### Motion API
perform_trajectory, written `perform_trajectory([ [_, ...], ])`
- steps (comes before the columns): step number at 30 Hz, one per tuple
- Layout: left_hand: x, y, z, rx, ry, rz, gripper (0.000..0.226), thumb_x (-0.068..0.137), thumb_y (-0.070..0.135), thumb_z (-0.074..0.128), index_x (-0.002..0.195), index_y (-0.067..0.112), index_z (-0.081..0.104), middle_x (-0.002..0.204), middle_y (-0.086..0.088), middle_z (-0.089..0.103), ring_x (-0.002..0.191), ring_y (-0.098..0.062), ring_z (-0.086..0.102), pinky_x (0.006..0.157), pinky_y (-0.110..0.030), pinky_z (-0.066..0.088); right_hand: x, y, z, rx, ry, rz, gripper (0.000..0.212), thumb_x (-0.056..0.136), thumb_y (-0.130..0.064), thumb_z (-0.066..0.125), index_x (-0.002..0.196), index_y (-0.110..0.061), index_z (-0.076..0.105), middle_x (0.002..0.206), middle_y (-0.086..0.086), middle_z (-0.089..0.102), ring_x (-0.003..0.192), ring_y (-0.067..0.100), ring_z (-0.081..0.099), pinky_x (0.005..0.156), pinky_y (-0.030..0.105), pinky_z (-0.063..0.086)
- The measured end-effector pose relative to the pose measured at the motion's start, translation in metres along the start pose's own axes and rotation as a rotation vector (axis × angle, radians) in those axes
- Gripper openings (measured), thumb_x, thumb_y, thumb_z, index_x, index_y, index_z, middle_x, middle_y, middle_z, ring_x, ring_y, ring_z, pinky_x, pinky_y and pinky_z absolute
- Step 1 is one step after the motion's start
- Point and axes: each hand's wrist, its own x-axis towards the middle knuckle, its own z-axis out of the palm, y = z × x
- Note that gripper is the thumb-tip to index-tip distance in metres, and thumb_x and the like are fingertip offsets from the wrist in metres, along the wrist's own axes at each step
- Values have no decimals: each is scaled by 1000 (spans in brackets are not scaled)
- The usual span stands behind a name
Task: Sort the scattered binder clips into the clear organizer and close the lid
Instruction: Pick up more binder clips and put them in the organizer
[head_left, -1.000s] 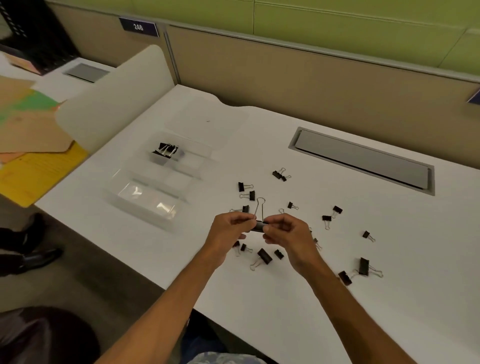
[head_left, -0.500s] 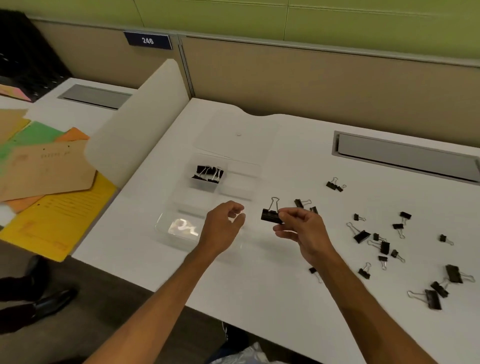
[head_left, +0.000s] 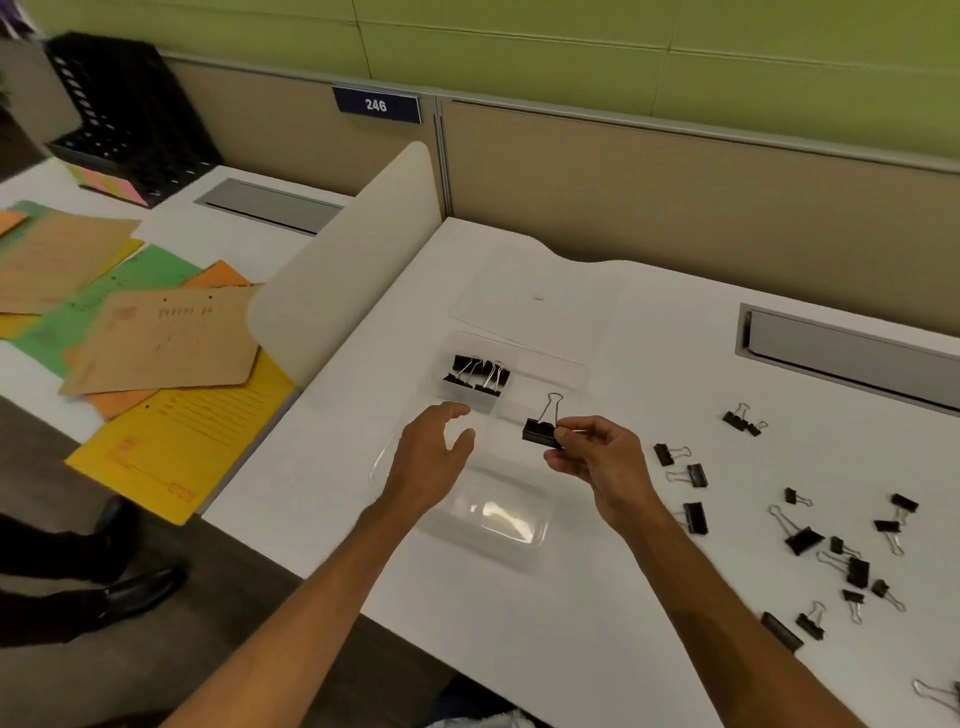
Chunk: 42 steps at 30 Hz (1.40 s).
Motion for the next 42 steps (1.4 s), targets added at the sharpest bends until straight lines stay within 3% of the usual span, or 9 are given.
perform_trajectory([
  [6,20,-13,-16,47,-13,-11,37,94,26,60,130,18,56,132,1,59,112,-23,58,103,-39,46,27,-8,31,-56,-10,-13,18,86,1,71,103,2,66,81,18,73,71,33,70,71,36,61],
  [12,70,-38,-30,76,-81,32,40,95,25,60,134,18,54,135,1,55,127,-13,45,103,-18,31,74,-7,65,-168,80,-31,15,81,7,72,94,3,69,88,22,70,72,32,71,76,41,62],
  [19,128,-59,-37,142,-199,222,41,93,22,61,133,13,55,139,-5,51,133,-17,39,113,-30,32,124,0,110,-490,291,-140,13,76,-1,74,85,-10,72,78,10,72,70,27,73,70,32,61],
  [22,144,-63,-40,148,-232,264,41,94,22,60,133,12,54,142,-4,48,136,-17,35,112,-23,26,142,1,123,-740,304,-212,10,78,-6,71,80,-15,72,75,1,73,69,15,70,66,15,53],
  [24,151,-67,-42,155,-249,285,42,94,22,60,134,12,54,143,-5,48,137,-19,34,111,-25,25,151,0,131,-878,277,-217,12,81,-4,68,80,-14,74,77,0,73,65,8,65,58,3,43],
  [28,162,-72,-45,156,-277,312,42,94,21,61,134,10,54,144,-8,47,138,-20,34,110,-22,22,163,1,138,-1034,237,-143,16,84,1,63,85,-7,77,86,6,74,64,14,64,52,11,43],
  [32,169,-73,-44,164,-298,338,42,95,22,58,135,12,53,148,-5,44,140,-19,33,112,-24,21,170,6,135,-1061,243,-121,21,87,3,61,99,-8,74,103,8,71,75,15,62,44,6,38],
  [36,171,-73,-41,164,-309,348,42,95,23,58,136,13,52,150,-5,42,140,-19,32,113,-25,22,160,7,130,-1024,288,-212,21,87,-3,63,105,-11,71,109,6,69,82,13,60,68,14,42],
  [42,158,-60,-28,154,-332,402,41,95,21,59,134,11,53,147,-6,44,139,-21,34,115,-29,25,116,9,111,-978,357,-388,15,90,-10,62,102,-13,70,105,2,67,76,12,61,73,20,44],
])
